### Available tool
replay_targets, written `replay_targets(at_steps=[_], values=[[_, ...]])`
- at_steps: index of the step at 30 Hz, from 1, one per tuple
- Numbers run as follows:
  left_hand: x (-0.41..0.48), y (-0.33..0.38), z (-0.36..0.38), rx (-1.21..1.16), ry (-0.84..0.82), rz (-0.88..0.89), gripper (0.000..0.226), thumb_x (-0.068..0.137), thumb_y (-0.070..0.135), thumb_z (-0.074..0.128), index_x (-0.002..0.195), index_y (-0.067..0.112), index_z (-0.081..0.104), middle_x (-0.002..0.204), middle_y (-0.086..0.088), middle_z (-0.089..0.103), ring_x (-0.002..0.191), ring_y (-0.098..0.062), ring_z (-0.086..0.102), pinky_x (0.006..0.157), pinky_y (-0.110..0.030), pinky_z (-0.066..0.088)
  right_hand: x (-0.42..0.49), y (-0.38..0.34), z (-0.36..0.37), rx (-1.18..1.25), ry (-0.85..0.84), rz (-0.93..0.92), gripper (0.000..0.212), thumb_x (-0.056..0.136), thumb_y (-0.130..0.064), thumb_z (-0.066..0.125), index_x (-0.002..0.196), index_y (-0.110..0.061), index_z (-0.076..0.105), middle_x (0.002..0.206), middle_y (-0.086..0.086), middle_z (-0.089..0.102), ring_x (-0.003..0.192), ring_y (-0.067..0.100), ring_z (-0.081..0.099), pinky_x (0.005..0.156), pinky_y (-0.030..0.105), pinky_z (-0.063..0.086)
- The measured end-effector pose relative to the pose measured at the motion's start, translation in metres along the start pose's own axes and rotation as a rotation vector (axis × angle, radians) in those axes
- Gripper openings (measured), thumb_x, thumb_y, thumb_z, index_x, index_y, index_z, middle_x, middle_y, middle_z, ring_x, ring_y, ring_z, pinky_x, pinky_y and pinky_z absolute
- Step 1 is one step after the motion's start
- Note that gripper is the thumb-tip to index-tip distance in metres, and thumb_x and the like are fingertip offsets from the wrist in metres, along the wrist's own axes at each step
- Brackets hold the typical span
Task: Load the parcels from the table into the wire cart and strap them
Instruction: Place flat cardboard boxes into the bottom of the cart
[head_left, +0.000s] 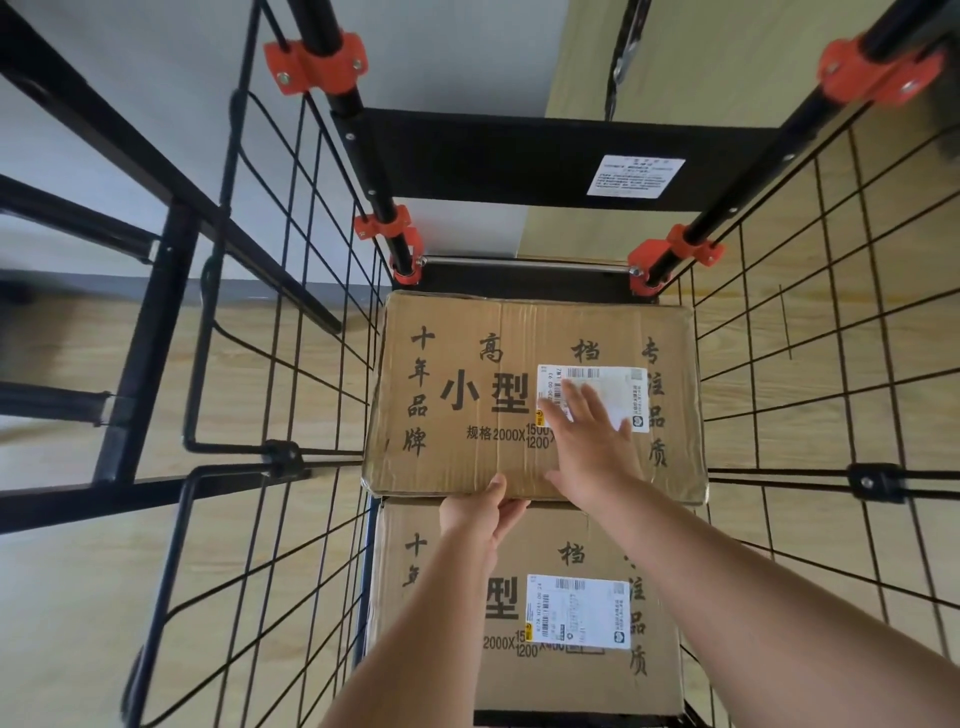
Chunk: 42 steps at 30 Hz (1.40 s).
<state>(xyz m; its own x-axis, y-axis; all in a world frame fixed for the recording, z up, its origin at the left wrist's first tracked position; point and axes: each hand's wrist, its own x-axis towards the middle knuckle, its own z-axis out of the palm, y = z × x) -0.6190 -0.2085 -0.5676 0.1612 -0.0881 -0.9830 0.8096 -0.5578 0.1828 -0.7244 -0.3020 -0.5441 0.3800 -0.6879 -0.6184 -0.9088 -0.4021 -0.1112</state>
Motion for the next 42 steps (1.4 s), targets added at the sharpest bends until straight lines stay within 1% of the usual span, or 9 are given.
replay_targets(at_steps=[7, 11, 15, 17, 19, 21, 28, 32, 42], values=[[-0.01, 0.004, -0.008, 0.065, -0.083, -0.052, 0.021, 0.086, 0.01, 0.071, 0.098, -0.005, 0.062, 0.092, -0.022, 0.071, 0.083, -0.03, 0.073, 0.069, -0.037, 0.062, -0.006, 0.003, -0.005, -0.004, -0.053, 0.019, 0.092, 0.089, -0.012, 0.067, 0.156, -0.031, 0.008, 0.164, -0.002, -0.015, 0.152, 0.022, -0.012, 0.118, 0.059, 0.017], [-0.026, 0.008, -0.016, 0.346, -0.083, -0.024, 0.02, 0.087, 0.008, 0.068, 0.103, -0.002, 0.06, 0.096, -0.019, 0.071, 0.087, -0.028, 0.071, 0.068, -0.033, 0.06, -0.02, 0.005, -0.019, -0.011, -0.064, 0.054, 0.091, 0.086, -0.009, 0.069, 0.154, -0.031, 0.013, 0.165, 0.003, 0.001, 0.152, 0.026, 0.005, 0.117, 0.051, 0.027], [-0.051, 0.019, -0.019, 0.786, 0.046, 0.225, 0.016, 0.095, 0.012, 0.057, 0.08, 0.007, 0.054, 0.084, -0.009, 0.065, 0.08, -0.019, 0.065, 0.071, -0.029, 0.058, -0.045, 0.004, -0.042, -0.04, -0.051, 0.04, 0.085, 0.086, -0.01, 0.068, 0.153, -0.029, 0.02, 0.158, 0.005, 0.025, 0.141, 0.026, 0.031, 0.108, 0.043, 0.041], [-0.068, 0.023, -0.023, 1.12, 0.091, 0.443, 0.029, 0.096, 0.014, 0.05, 0.067, 0.017, 0.049, 0.068, 0.002, 0.054, 0.062, -0.011, 0.055, 0.055, -0.02, 0.048, -0.06, 0.0, -0.056, -0.034, -0.057, 0.035, 0.078, 0.087, -0.013, 0.065, 0.152, -0.028, 0.025, 0.15, 0.004, 0.036, 0.133, 0.024, 0.041, 0.103, 0.039, 0.044], [-0.093, 0.022, -0.03, 1.35, 0.109, 0.565, 0.03, 0.098, 0.016, 0.046, 0.07, 0.017, 0.056, 0.061, 0.006, 0.05, 0.052, -0.004, 0.045, 0.044, -0.015, 0.033, -0.079, -0.005, -0.069, -0.03, -0.05, 0.025, 0.072, 0.087, -0.013, 0.063, 0.15, -0.026, 0.031, 0.143, 0.003, 0.044, 0.125, 0.023, 0.046, 0.1, 0.038, 0.046], [-0.115, 0.022, -0.035, 1.432, 0.085, 0.6, 0.025, 0.099, 0.018, 0.046, 0.08, 0.016, 0.062, 0.065, 0.006, 0.055, 0.052, -0.002, 0.046, 0.044, -0.014, 0.034, -0.099, -0.009, -0.081, -0.027, -0.028, 0.007, 0.064, 0.089, -0.014, 0.06, 0.147, -0.025, 0.036, 0.137, 0.003, 0.049, 0.121, 0.022, 0.049, 0.099, 0.036, 0.047], [-0.212, 0.023, -0.065, 1.411, 0.187, 0.741, 0.011, 0.098, 0.019, 0.051, 0.104, 0.018, 0.061, 0.086, 0.002, 0.063, 0.065, -0.006, 0.058, 0.048, -0.017, 0.041, -0.174, -0.035, -0.132, 0.059, 0.08, -0.068, 0.028, 0.096, -0.026, 0.054, 0.124, -0.024, 0.057, 0.112, -0.004, 0.062, 0.097, 0.016, 0.058, 0.079, 0.03, 0.051], [-0.261, 0.023, -0.088, 1.411, 0.29, 0.869, 0.016, 0.096, 0.018, 0.053, 0.111, 0.019, 0.061, 0.097, 0.003, 0.062, 0.083, -0.012, 0.063, 0.072, -0.025, 0.057, -0.207, -0.059, -0.154, 0.05, 0.114, -0.109, 0.018, 0.094, -0.021, 0.049, 0.105, -0.025, 0.062, 0.103, -0.004, 0.065, 0.086, 0.015, 0.058, 0.059, 0.025, 0.04], [-0.317, 0.019, -0.183, 1.18, 0.421, 0.978, 0.026, 0.091, 0.016, 0.057, 0.116, 0.023, 0.059, 0.112, 0.001, 0.06, 0.095, -0.018, 0.06, 0.083, -0.037, 0.056, -0.271, -0.142, -0.151, -0.138, 0.145, -0.234, 0.014, 0.094, -0.014, 0.053, 0.1, -0.023, 0.063, 0.093, -0.004, 0.063, 0.084, 0.016, 0.059, 0.073, 0.029, 0.051]])
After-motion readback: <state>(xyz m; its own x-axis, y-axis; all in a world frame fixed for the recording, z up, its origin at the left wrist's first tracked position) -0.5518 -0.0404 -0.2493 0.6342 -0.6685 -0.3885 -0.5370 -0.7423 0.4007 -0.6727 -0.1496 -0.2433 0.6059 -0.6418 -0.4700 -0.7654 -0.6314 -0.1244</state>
